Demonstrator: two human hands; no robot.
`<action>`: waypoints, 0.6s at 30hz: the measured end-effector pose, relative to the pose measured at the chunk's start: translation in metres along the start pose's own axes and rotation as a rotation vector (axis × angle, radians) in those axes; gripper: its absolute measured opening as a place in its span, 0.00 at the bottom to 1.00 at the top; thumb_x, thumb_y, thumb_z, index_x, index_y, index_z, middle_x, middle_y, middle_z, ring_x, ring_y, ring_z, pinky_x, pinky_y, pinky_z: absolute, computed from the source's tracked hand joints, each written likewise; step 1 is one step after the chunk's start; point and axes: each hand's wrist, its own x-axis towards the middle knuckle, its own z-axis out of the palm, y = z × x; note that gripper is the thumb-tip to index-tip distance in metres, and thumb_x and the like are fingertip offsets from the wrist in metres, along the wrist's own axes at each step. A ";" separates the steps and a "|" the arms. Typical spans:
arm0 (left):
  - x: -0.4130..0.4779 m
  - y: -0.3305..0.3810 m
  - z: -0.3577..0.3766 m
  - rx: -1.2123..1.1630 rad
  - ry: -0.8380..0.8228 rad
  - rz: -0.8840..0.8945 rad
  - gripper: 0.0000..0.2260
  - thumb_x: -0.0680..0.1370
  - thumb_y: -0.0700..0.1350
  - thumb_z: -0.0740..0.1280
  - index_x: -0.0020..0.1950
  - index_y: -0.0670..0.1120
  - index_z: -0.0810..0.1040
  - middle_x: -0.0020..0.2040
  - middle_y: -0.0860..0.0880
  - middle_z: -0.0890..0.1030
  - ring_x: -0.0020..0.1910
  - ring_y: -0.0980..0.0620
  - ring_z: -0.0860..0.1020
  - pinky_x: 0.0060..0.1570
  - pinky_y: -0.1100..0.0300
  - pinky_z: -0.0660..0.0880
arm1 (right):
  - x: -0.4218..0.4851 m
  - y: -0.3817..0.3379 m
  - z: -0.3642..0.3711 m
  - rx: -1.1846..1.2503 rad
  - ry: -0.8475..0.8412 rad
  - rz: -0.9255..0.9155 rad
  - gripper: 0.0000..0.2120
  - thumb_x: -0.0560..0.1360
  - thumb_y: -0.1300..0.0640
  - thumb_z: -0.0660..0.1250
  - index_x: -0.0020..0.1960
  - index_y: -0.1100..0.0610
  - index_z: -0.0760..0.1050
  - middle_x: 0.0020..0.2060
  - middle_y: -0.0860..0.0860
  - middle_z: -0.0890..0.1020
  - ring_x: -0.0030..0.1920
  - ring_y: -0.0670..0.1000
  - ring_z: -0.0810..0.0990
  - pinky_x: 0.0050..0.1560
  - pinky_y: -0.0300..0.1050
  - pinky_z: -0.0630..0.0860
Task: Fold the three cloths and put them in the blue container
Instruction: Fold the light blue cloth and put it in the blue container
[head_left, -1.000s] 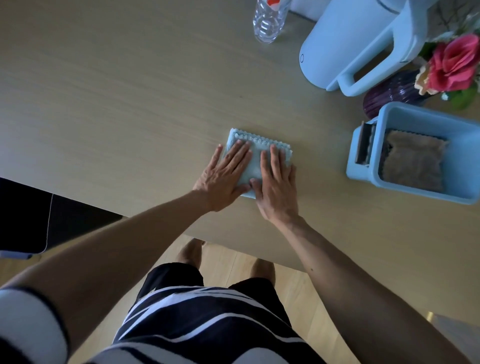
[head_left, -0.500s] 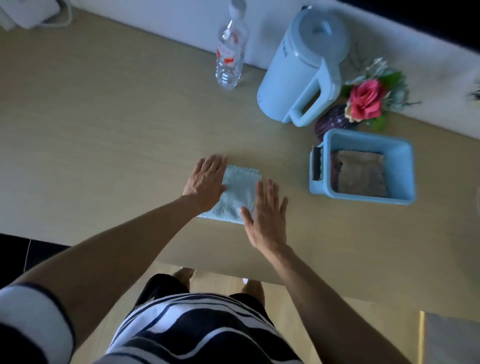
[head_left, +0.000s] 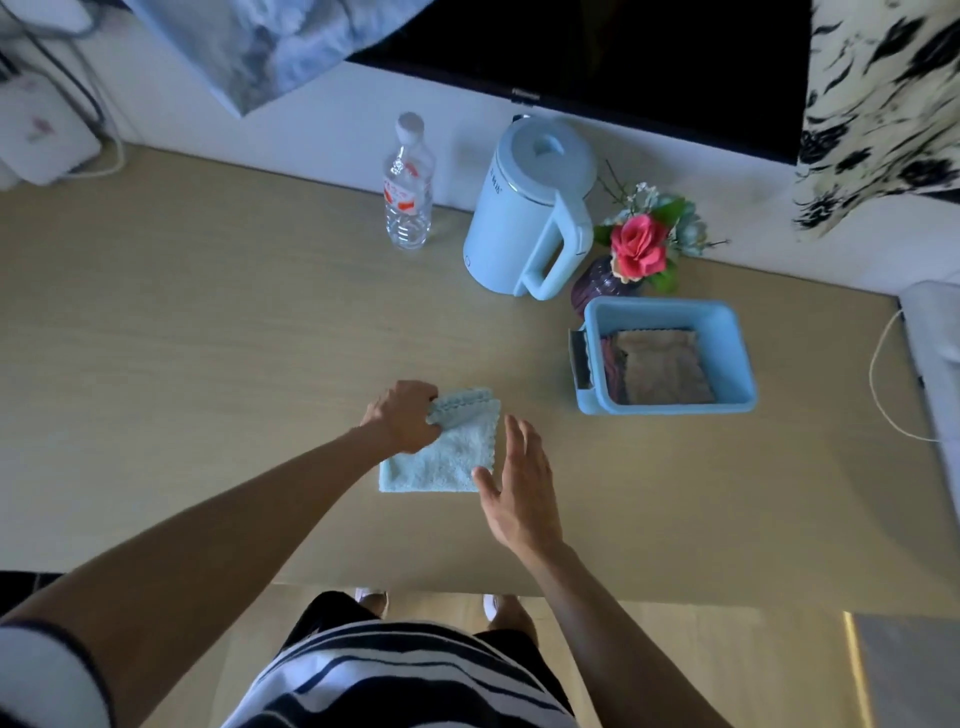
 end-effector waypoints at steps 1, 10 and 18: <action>-0.004 0.004 -0.006 -0.073 0.011 -0.017 0.07 0.71 0.45 0.71 0.47 0.47 0.78 0.47 0.46 0.79 0.50 0.43 0.80 0.41 0.58 0.71 | 0.000 -0.003 -0.002 0.062 0.009 -0.010 0.37 0.80 0.48 0.65 0.81 0.55 0.50 0.79 0.56 0.58 0.78 0.56 0.62 0.77 0.52 0.63; -0.044 0.074 -0.070 -0.858 0.258 -0.060 0.13 0.66 0.41 0.74 0.49 0.46 0.78 0.37 0.53 0.79 0.33 0.54 0.76 0.34 0.60 0.75 | 0.025 -0.022 -0.066 0.627 0.187 -0.073 0.35 0.75 0.50 0.68 0.78 0.57 0.60 0.72 0.55 0.65 0.70 0.46 0.65 0.69 0.25 0.56; -0.057 0.169 -0.092 -1.261 0.314 0.147 0.20 0.69 0.41 0.73 0.60 0.41 0.77 0.50 0.45 0.82 0.47 0.49 0.81 0.46 0.51 0.80 | 0.044 0.032 -0.187 1.362 -0.044 -0.028 0.12 0.76 0.70 0.66 0.50 0.54 0.73 0.44 0.47 0.80 0.40 0.41 0.81 0.37 0.34 0.75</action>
